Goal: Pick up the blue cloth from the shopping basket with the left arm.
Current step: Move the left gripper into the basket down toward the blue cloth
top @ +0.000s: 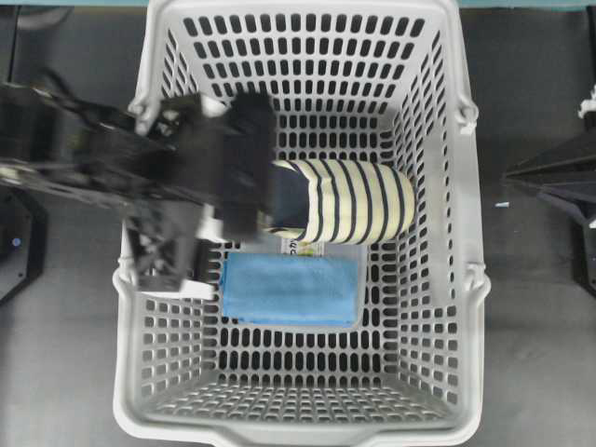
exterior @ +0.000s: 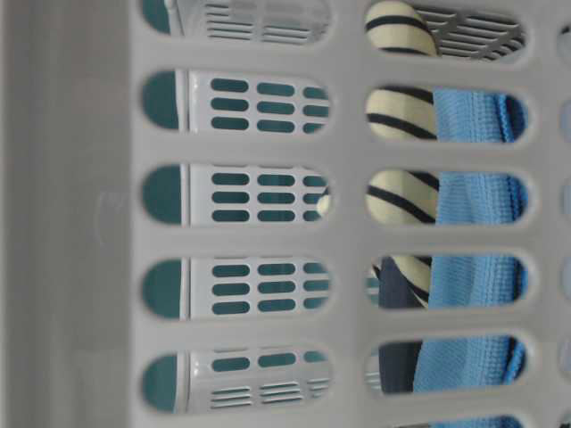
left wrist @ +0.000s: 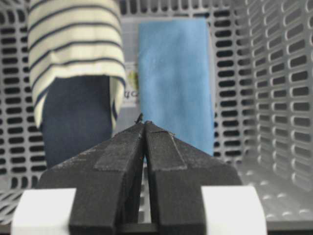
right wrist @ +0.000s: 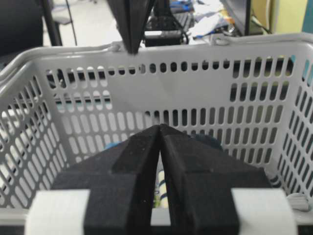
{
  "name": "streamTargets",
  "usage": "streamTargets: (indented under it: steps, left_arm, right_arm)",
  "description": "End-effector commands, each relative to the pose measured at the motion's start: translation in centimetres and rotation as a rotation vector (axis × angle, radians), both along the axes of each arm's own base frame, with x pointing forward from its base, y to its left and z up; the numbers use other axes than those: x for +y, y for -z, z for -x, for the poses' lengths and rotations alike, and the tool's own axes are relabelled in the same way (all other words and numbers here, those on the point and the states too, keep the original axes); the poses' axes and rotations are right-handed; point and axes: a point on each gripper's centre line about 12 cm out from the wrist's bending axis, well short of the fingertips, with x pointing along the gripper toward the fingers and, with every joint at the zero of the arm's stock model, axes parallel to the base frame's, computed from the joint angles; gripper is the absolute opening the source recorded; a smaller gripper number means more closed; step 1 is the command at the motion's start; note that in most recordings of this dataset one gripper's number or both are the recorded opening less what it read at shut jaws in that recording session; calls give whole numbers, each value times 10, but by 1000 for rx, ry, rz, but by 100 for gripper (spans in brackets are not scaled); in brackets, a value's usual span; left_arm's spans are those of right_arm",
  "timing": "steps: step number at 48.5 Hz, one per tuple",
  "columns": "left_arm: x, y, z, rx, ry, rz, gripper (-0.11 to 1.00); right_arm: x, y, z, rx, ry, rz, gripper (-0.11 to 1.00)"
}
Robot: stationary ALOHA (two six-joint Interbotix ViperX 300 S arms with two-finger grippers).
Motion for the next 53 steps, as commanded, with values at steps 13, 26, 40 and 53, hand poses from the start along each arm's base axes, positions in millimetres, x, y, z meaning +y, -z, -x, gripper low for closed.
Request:
streamTargets:
  steps: [13, 26, 40, 53]
  left_arm:
    - [-7, 5, -23, 36, 7, -3, 33]
    - [-17, 28, -33, 89, 0, 12, 90]
    - [-25, 47, -43, 111, -18, 38, 90]
    - [-27, 103, -52, 192, -18, 26, 90]
  right_arm:
    - [0, -11, -2, -32, 2, 0, 1]
    - [-2, -11, -2, -34, 11, 0, 1]
    - [-2, -12, -1, -38, 11, 2, 1]
    - [-3, -13, -1, -58, 14, 2, 1]
